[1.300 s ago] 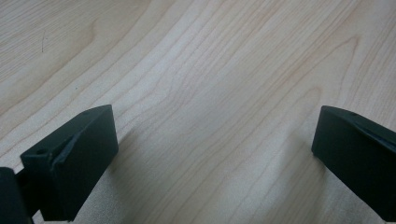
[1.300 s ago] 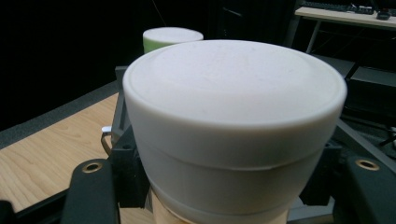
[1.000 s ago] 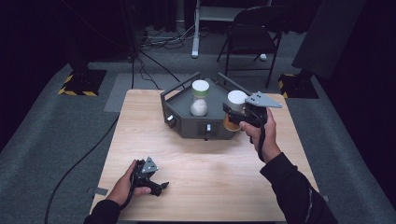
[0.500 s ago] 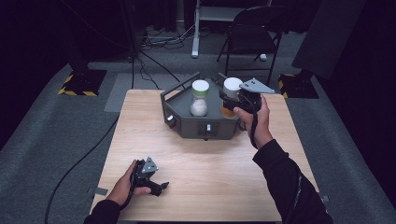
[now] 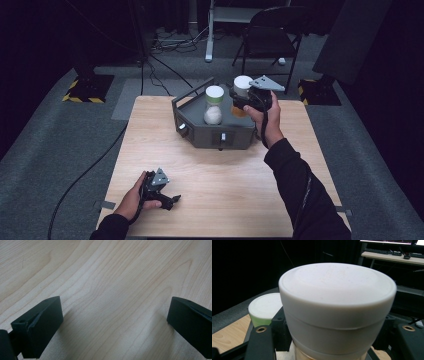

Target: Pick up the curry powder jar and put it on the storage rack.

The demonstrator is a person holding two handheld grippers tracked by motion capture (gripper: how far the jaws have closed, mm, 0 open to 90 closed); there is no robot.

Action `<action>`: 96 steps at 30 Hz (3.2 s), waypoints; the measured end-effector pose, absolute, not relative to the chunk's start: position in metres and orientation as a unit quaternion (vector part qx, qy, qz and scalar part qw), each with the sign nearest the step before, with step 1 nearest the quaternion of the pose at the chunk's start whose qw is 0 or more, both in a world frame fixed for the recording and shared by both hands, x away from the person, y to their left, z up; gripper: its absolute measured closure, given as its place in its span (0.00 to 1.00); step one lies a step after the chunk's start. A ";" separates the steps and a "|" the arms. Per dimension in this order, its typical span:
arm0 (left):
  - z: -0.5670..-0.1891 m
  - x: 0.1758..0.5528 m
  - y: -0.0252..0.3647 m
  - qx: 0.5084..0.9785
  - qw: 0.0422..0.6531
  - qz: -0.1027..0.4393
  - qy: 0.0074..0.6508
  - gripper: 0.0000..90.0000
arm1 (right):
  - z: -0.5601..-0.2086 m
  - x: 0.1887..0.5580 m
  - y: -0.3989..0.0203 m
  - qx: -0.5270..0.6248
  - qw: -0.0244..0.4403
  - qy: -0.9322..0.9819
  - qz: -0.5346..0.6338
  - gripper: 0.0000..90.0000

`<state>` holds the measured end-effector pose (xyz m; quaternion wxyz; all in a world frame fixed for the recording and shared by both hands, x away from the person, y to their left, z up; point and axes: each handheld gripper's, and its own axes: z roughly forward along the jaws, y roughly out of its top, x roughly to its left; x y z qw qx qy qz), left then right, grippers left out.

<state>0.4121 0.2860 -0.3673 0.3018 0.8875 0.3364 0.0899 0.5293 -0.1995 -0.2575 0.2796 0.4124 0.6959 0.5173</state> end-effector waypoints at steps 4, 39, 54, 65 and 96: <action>-0.367 0.412 0.286 0.887 0.302 0.090 0.337 0.00 | -0.263 0.537 -0.198 0.419 0.275 0.695 0.515 0.38; -0.367 0.414 0.287 0.889 0.303 0.088 0.333 0.00 | -0.298 0.561 -0.192 0.454 0.255 0.698 0.491 0.37; -0.368 0.414 0.286 0.888 0.304 0.089 0.332 0.00 | -0.303 0.558 -0.196 0.458 0.255 0.689 0.501 0.34; -0.368 0.414 0.286 0.888 0.304 0.089 0.332 0.00 | -0.302 0.546 -0.193 0.437 0.281 0.695 0.497 0.16; -0.368 0.414 0.286 0.889 0.304 0.088 0.332 0.00 | -0.313 0.499 -0.208 0.399 0.300 0.715 0.490 0.04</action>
